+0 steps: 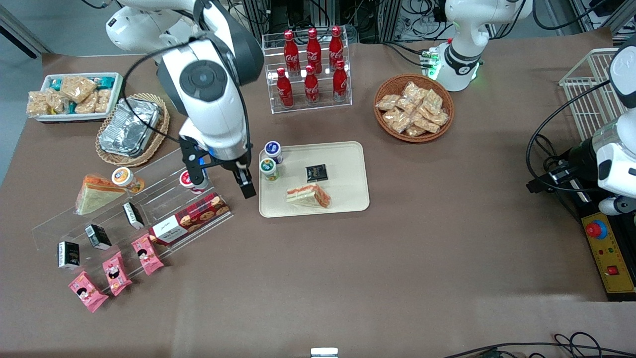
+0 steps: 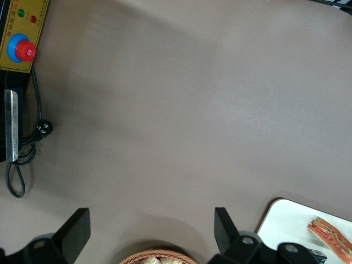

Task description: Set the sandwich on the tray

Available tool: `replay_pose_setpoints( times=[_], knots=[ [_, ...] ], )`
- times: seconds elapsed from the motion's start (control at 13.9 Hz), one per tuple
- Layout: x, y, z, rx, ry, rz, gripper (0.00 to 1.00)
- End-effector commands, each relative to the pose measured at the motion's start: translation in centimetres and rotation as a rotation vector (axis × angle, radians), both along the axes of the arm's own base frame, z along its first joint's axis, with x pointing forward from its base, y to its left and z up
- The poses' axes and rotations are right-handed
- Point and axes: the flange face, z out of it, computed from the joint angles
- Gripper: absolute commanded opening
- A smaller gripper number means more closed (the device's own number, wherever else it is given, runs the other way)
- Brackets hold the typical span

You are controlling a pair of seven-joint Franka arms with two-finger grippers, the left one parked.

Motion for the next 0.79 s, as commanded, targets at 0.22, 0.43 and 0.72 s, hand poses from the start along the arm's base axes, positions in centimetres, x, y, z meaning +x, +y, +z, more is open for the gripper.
replay_pose_setpoints(
  times=[0.22,0.43,0.72],
  knots=[
    [1.0,-9.1,6.0,-0.024,0.036,0.481,1.00],
    [2.4,-16.0,7.9,-0.044,0.056,0.725,1.00],
    [3.9,-24.0,8.6,-0.062,0.072,0.895,1.00]
  ],
)
